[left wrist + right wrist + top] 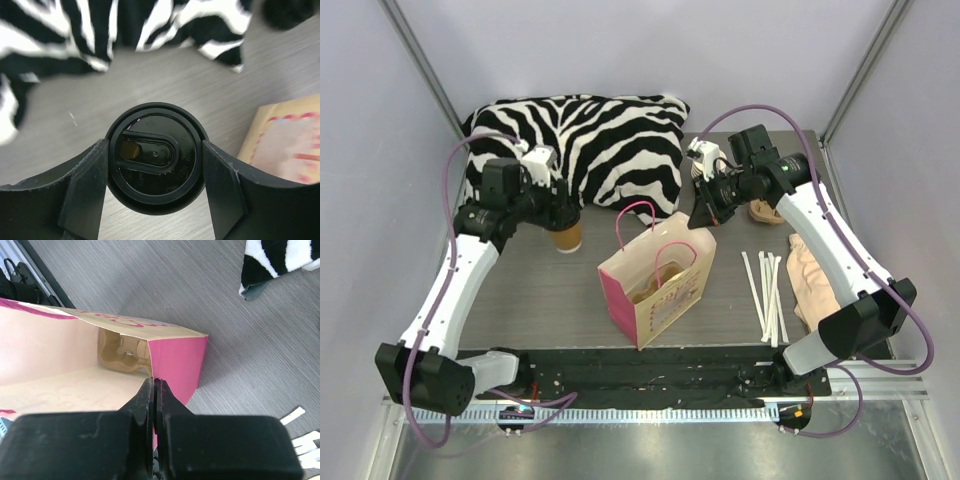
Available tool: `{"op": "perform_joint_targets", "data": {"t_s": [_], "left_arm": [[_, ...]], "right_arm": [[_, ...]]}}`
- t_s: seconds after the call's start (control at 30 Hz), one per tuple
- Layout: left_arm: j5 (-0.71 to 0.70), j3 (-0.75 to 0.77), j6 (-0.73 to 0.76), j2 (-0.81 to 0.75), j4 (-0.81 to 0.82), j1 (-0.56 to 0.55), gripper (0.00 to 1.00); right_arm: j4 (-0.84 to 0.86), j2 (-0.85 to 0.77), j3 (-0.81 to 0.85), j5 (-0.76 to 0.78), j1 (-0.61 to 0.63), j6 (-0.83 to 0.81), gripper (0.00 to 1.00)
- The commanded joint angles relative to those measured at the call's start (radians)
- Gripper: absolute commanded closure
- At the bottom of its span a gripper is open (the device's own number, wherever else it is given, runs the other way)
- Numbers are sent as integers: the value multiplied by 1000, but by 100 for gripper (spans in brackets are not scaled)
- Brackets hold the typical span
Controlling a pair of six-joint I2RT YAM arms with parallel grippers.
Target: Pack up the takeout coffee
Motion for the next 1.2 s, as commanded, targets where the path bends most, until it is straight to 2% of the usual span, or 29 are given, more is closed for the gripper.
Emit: {"op": "perform_joint_targets", "data": {"t_s": [0.0,0.13,0.33,0.63,0.8,0.87,1.03,1.17], "left_arm": [[126,-205,-30,-52,299,70,72],[160,-341,-18,-18,506,79,70],[128,-477,2,26,710,82,68],[74,-578,69,77,859,84,64],[94,-608,91,69,853,84,55],[106,-618,100,61,843,84,48],[106,-600,118,54,745,84,32],[117,-556,123,49,679,84,27]], "right_arm": [[30,-38,6,20,-5,31,99],[28,-30,14,29,-5,37,99],[25,-30,15,45,-3,43,99],[14,-49,-8,57,-3,45,99],[4,-42,5,60,-3,40,99],[2,-39,9,60,-3,39,99],[-1,-33,11,55,-3,36,99],[-1,-32,8,49,-3,34,99]]}}
